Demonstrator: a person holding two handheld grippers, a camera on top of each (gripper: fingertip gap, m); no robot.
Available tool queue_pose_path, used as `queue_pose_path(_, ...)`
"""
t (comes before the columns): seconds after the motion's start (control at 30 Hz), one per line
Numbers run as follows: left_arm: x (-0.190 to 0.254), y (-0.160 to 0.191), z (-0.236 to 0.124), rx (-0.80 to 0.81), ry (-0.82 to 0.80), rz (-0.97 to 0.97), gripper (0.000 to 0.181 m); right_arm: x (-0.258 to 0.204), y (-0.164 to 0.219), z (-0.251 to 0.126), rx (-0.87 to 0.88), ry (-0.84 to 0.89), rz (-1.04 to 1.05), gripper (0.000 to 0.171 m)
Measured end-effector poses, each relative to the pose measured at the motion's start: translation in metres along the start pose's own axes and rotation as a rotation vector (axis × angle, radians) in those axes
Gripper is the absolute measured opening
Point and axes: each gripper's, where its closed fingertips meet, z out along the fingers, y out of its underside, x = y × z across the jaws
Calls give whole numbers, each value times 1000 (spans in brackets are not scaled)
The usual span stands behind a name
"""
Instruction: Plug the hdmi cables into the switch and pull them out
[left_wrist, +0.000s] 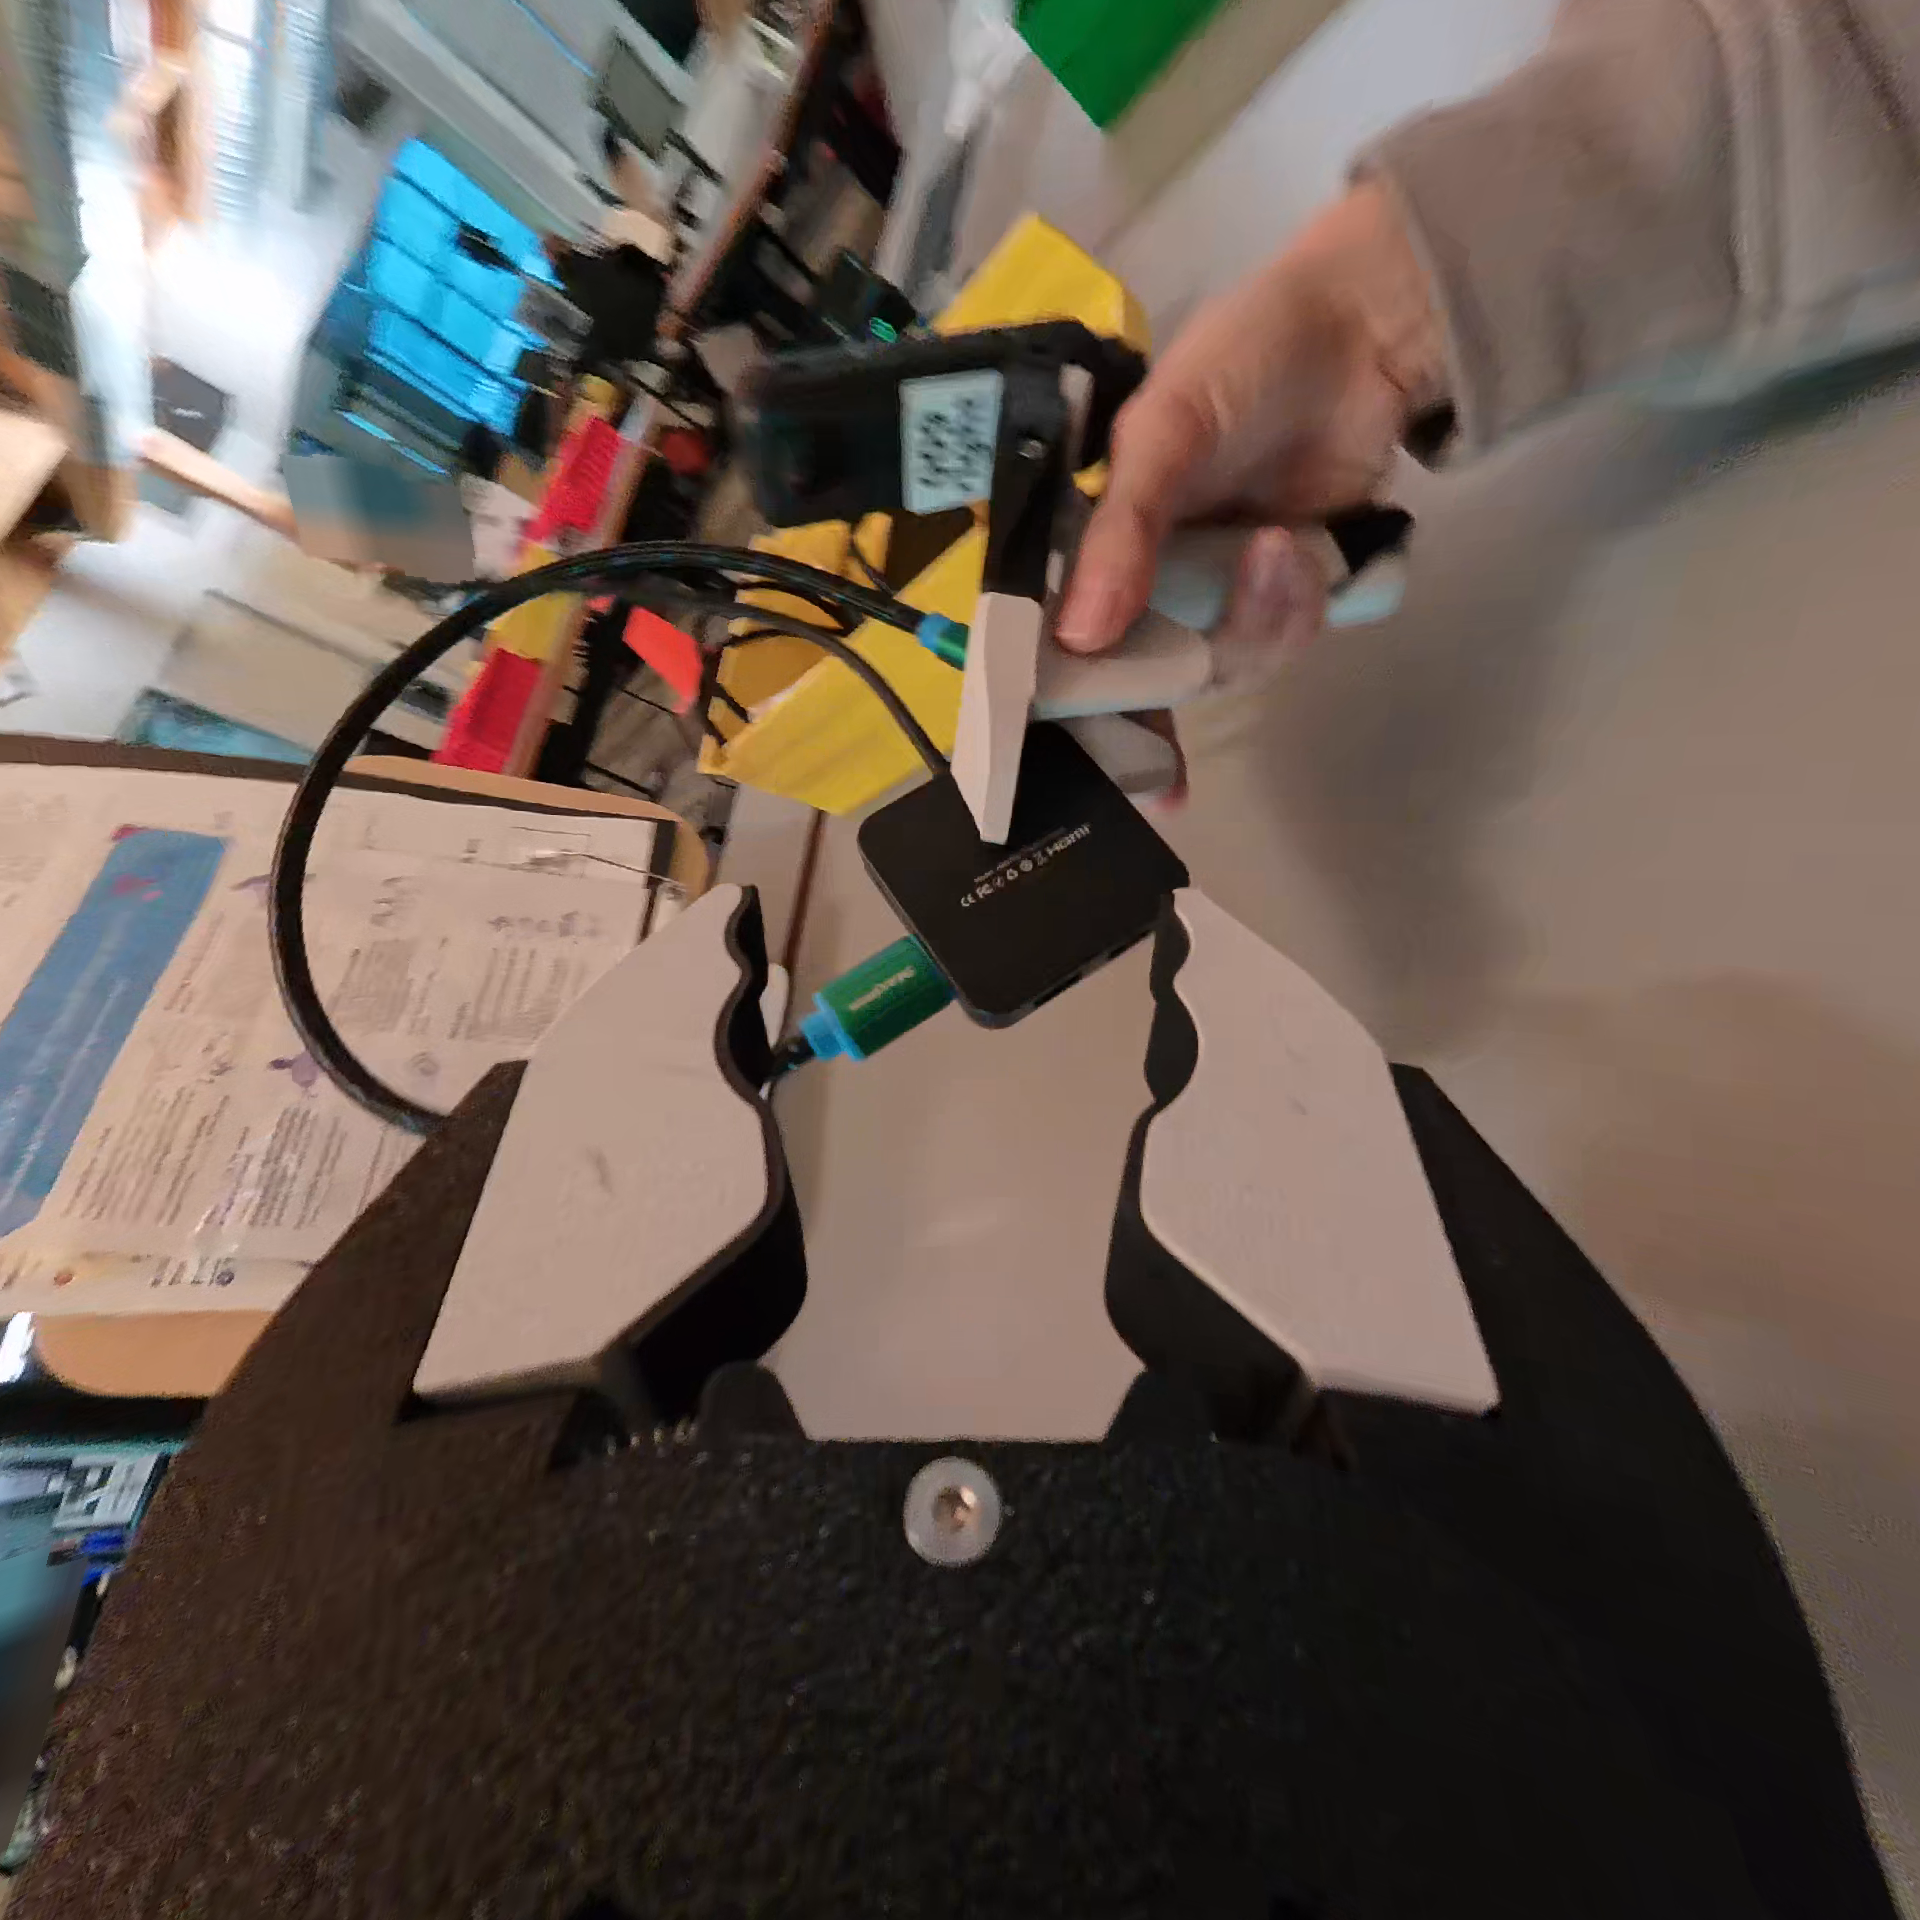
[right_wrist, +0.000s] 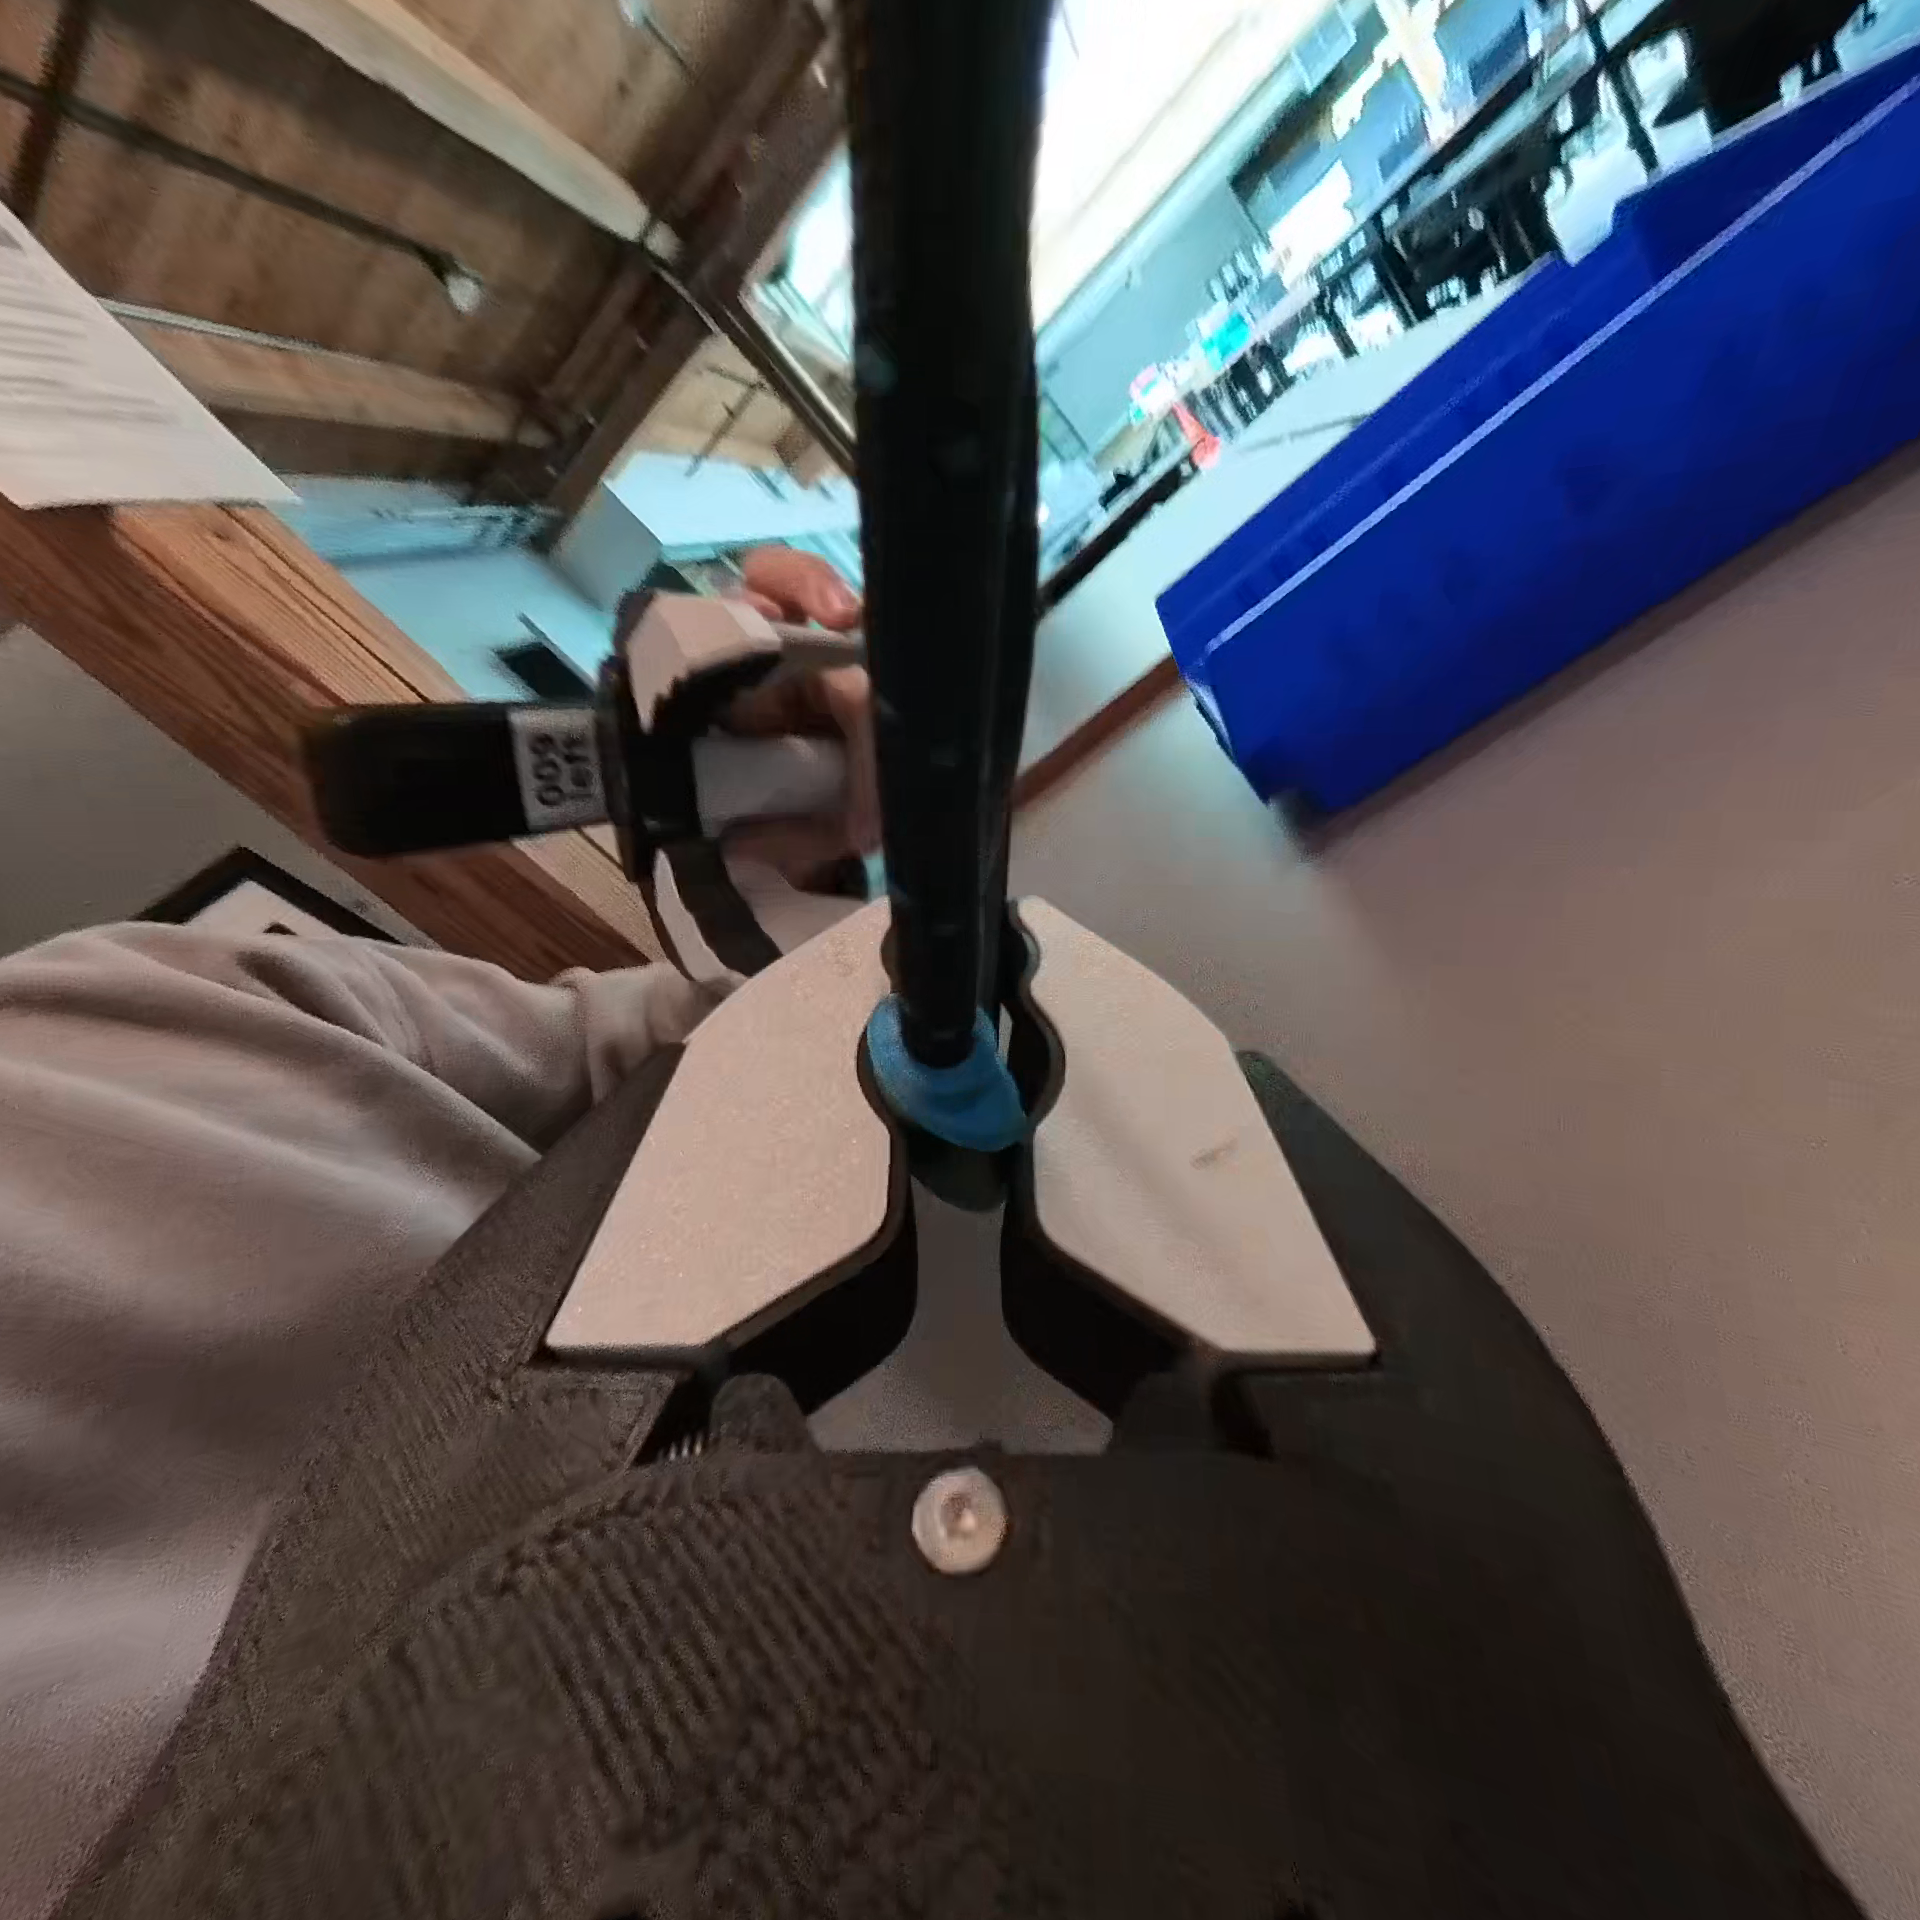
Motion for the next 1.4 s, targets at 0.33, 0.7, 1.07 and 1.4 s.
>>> queue_pose_path(0.33,38,42,21,-294,347,236,77,10,43,4,-271,62,-38,14)
queue_pose_path(0.7,7,28,34,-156,2,61,75,21,12,1,-36,82,30,14)
queue_pose_path(1.07,-18,5,37,588,44,-1458,17,0,-42,-2,461,-57,25,14)
queue_pose_path(1.4,-43,49,23,577,4,-1525,14,17,25,-12,-126,199,-207,56)
